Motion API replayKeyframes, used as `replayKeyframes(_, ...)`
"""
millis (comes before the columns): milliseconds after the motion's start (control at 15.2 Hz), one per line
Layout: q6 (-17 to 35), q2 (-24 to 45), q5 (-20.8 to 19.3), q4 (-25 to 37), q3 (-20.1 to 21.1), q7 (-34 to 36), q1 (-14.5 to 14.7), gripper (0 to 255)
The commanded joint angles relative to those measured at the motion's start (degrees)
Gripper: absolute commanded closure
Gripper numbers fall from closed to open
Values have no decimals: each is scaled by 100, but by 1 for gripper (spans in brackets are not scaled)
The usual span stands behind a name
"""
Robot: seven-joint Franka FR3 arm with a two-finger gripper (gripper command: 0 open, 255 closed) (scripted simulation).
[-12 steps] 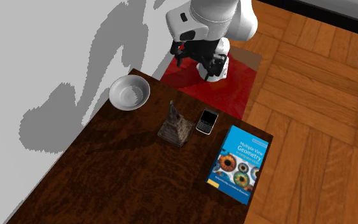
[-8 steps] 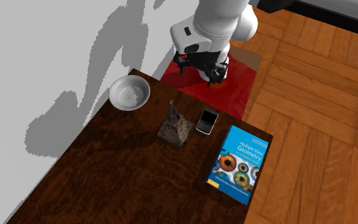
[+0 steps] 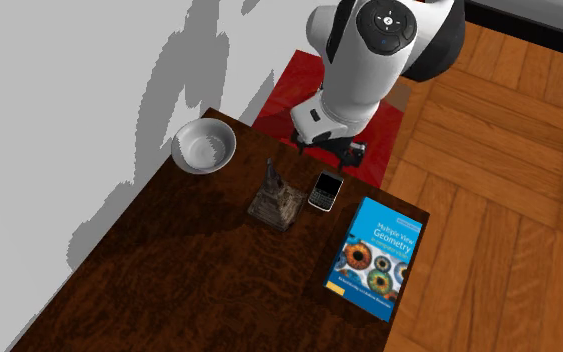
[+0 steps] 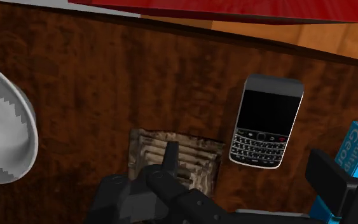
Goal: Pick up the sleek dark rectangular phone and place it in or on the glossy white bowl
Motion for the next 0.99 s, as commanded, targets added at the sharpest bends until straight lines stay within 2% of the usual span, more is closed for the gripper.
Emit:
replayKeyframes(0,428,200,69,-211,77,37,92,0)
replayKeyframes(264,1292,789,190,-472,257,129,270,0)
replayKeyframes(792,2135,1337,133,-767,309,188,229,0)
replayKeyframes(924,2135,1336,133,-768,308,188,230,0)
